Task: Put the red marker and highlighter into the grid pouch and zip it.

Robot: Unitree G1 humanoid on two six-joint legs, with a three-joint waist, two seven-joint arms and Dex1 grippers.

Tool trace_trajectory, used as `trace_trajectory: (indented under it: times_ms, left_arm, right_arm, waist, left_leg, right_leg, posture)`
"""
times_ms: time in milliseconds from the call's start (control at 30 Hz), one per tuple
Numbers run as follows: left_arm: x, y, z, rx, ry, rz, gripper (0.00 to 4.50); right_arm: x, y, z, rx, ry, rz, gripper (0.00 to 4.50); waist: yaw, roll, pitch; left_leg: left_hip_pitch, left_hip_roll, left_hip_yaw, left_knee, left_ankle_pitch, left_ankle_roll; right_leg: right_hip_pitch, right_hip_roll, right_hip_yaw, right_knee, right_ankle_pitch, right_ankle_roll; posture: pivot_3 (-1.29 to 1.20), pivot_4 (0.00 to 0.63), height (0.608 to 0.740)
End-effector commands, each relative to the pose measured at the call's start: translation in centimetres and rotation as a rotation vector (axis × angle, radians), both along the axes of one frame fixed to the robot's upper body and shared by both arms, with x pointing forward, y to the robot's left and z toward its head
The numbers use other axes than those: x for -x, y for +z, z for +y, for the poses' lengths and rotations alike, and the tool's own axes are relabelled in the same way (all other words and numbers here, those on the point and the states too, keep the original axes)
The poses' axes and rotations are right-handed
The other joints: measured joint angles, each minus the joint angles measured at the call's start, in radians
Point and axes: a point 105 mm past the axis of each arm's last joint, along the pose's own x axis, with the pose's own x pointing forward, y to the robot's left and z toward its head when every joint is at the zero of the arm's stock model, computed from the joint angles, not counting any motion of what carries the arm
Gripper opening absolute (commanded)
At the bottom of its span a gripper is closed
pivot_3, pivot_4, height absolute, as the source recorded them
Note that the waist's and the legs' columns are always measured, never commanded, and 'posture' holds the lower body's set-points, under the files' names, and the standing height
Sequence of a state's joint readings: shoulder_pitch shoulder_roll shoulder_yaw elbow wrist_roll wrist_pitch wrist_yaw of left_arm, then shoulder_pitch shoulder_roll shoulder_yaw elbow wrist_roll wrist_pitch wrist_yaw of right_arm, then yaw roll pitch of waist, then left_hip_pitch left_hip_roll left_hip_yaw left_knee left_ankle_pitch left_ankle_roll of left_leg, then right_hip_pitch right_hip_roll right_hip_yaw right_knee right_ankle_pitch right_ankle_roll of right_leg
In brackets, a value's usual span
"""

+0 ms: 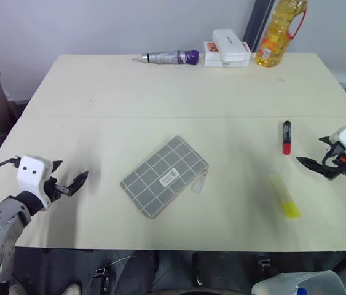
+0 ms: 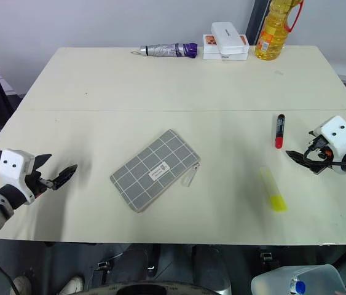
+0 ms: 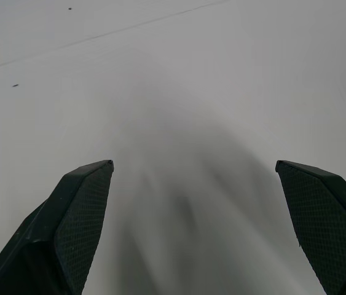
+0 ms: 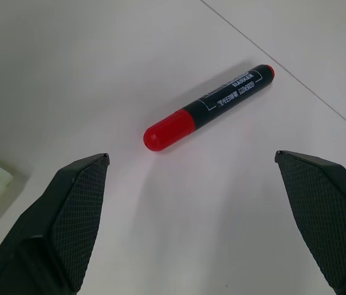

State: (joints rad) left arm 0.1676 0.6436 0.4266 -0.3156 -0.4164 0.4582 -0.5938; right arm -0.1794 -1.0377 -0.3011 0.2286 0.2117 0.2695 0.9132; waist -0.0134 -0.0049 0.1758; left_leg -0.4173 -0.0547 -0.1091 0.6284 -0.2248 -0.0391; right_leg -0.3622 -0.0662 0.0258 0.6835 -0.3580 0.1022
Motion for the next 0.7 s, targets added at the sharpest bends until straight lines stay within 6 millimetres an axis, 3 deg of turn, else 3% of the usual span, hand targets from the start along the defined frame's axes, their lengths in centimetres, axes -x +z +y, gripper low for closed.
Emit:
trace_trajectory:
  times_ms: [33, 500, 667, 700]
  left_arm:
    - [0.2, 1.3, -0.3, -0.003, -0.021, -0.035, 4.45]
    - [0.9, 0.7, -0.9, 0.013, -0.043, 0.012, 4.45]
    - [1.3, 0.7, -1.3, 0.018, -0.059, 0.015, 4.45]
    - [1.4, 0.5, -1.7, 0.014, -0.072, 0.016, 4.45]
  right_arm:
    - [-0.3, 1.0, 0.5, -0.007, 0.026, -0.048, 4.5]
    - [-1.4, 1.3, 0.9, -0.001, 0.023, -0.095, 4.5]
    - [-2.5, 1.8, 2.7, -0.02, 0.059, -0.132, 4.5]
    - [-2.9, 2.2, 4.2, -0.042, 0.097, -0.153, 4.5]
  waist:
    - [0.0, 0.0, 0.0]
    - [0.0, 0.0, 0.0]
    - [-0.003, 0.0, 0.0]
    - [-0.003, 0.0, 0.0]
  left_leg:
    - [0.0, 0.0, 0.0, 0.0, 0.0, 0.0]
    - [0.0, 0.0, 0.0, 0.0, 0.0, 0.0]
    - [0.0, 0.0, 0.0, 0.0, 0.0, 0.0]
    - [0.0, 0.0, 0.0, 0.0, 0.0, 0.0]
  right_leg:
    - [0.0, 0.0, 0.0, 0.0, 0.0, 0.0]
    - [0.0, 0.0, 0.0, 0.0, 0.0, 0.0]
    - [0.0, 0.0, 0.0, 0.0, 0.0, 0.0]
    - [0.0, 0.0, 0.0, 0.0, 0.0, 0.0]
  posture:
    - [0.0, 0.15, 0.74]
    - [0.0, 0.15, 0.74]
    - [0.0, 0.15, 0.74]
    - [0.0, 0.15, 0.74]
